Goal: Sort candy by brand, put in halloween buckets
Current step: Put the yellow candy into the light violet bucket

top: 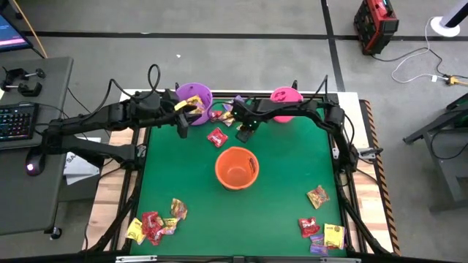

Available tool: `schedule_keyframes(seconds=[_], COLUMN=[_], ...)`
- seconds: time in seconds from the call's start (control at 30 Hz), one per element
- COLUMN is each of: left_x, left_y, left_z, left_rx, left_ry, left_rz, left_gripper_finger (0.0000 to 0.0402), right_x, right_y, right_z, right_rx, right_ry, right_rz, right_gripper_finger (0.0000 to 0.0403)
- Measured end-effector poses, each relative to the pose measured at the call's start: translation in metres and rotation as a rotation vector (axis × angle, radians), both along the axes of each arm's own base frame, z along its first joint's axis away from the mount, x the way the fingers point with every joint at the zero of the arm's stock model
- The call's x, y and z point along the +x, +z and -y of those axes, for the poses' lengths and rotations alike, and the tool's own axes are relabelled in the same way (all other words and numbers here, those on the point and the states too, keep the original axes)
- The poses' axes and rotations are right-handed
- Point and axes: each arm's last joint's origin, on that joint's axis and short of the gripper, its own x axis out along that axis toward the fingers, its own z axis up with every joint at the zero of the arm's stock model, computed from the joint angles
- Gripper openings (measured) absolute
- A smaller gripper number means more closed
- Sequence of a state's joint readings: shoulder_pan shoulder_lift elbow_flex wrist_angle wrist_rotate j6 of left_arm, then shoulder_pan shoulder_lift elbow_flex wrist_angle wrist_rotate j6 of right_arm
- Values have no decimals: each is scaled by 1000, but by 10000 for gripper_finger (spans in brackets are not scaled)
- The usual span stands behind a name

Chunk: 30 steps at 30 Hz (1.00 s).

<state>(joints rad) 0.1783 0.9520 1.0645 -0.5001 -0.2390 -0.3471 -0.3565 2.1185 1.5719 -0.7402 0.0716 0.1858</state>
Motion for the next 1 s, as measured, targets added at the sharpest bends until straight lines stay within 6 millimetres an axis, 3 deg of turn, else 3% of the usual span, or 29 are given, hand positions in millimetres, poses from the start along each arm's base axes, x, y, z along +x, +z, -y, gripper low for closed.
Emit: schedule_keyframes(seconds=[0.1, 0.37, 0.47, 0.8, 1.0], left_x=[-4, -25, -31, -37, -37], left_y=[3, 40, 50, 54, 54], left_z=[1, 4, 5, 5, 5], left_rx=[5, 24, 72, 87, 87], left_ry=[2, 12, 21, 52, 52], left_rz=[16, 161, 180, 195, 192], left_gripper_finger=[193, 193, 193, 193, 193], right_x=[3, 30, 44, 79, 88], right_y=[24, 116, 138, 115, 94], right_z=[1, 13, 18, 28, 34], right_rx=[-36, -219, -252, -146, -106], right_ry=[28, 48, 32, -57, -44], right_rz=[52, 478, 674, 929, 950], right_gripper_finger=[14, 5, 8, 18, 88])
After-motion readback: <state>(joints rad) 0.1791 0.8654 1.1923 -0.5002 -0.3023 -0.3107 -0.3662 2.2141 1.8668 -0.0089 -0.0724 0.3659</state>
